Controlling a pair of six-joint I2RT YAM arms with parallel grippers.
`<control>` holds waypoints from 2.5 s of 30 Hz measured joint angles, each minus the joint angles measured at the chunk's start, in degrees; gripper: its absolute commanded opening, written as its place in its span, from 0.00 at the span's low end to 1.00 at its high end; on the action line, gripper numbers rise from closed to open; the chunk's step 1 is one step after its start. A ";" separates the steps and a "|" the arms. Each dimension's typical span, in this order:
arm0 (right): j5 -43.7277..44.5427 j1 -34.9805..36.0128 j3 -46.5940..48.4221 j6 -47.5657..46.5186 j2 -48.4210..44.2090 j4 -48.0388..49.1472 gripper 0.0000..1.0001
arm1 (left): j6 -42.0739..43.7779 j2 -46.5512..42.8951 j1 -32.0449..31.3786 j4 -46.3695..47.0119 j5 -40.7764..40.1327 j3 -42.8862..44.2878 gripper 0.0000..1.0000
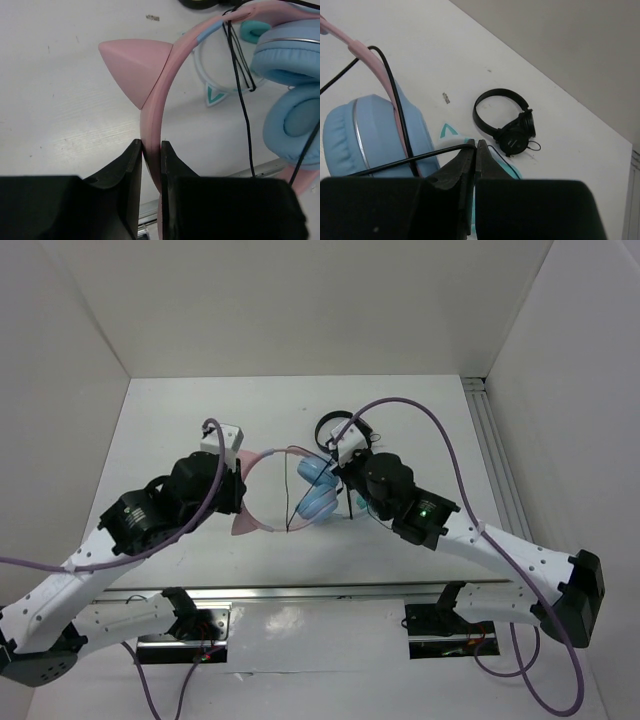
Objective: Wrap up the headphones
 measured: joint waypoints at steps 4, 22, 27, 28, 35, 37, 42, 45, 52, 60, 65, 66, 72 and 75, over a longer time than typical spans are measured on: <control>-8.74 -3.80 2.54 0.09 0.92 0.07 0.02 | 0.31 -1.66 0.33 0.92 1.44 -0.11 0.00; -26.21 -9.94 3.17 0.96 2.45 1.25 0.22 | 6.36 4.96 -1.77 0.70 11.23 -0.55 0.00; -32.02 -15.67 2.51 3.15 5.05 5.79 0.37 | 8.94 3.28 -2.43 -2.34 13.03 0.59 0.00; -32.72 -16.50 2.23 3.58 5.44 6.51 0.40 | 9.40 2.97 -2.56 -3.74 13.33 1.16 0.00; -47.93 -17.22 -2.93 13.70 13.53 21.38 0.49 | 10.05 2.03 -2.93 -9.22 11.34 7.48 0.00; -50.27 -16.46 -5.38 16.02 16.48 24.98 0.53 | 8.70 2.95 -2.93 -12.11 9.09 10.45 0.00; -51.95 -15.41 -9.33 19.02 18.36 27.50 0.70 | 4.20 8.57 -3.19 -19.37 3.10 16.92 0.00; -54.80 -16.98 -9.33 19.28 18.12 28.68 0.75 | 1.95 12.04 -3.21 -22.38 1.44 18.14 0.00; -63.10 -20.65 -9.33 20.92 18.58 29.66 0.75 | -0.74 14.47 -3.17 -26.86 0.11 24.76 0.00; -65.83 -19.91 -9.51 22.71 25.75 35.06 0.76 | -1.73 14.43 -2.03 -26.71 0.59 28.02 0.00; -66.93 -18.12 -9.57 25.11 33.79 40.41 0.75 | -1.57 14.45 0.11 -26.67 1.62 29.33 0.00; -67.60 -17.88 -9.57 26.16 35.95 42.25 0.75 | -1.51 14.40 0.68 -26.45 2.01 29.51 0.00; -69.20 -16.33 -9.62 31.54 45.00 49.27 0.71 | -1.29 14.34 4.61 -25.20 4.26 29.31 0.00; -69.33 -14.82 -9.53 32.65 47.32 51.84 0.65 | -1.25 14.14 6.56 -24.74 5.55 29.29 0.00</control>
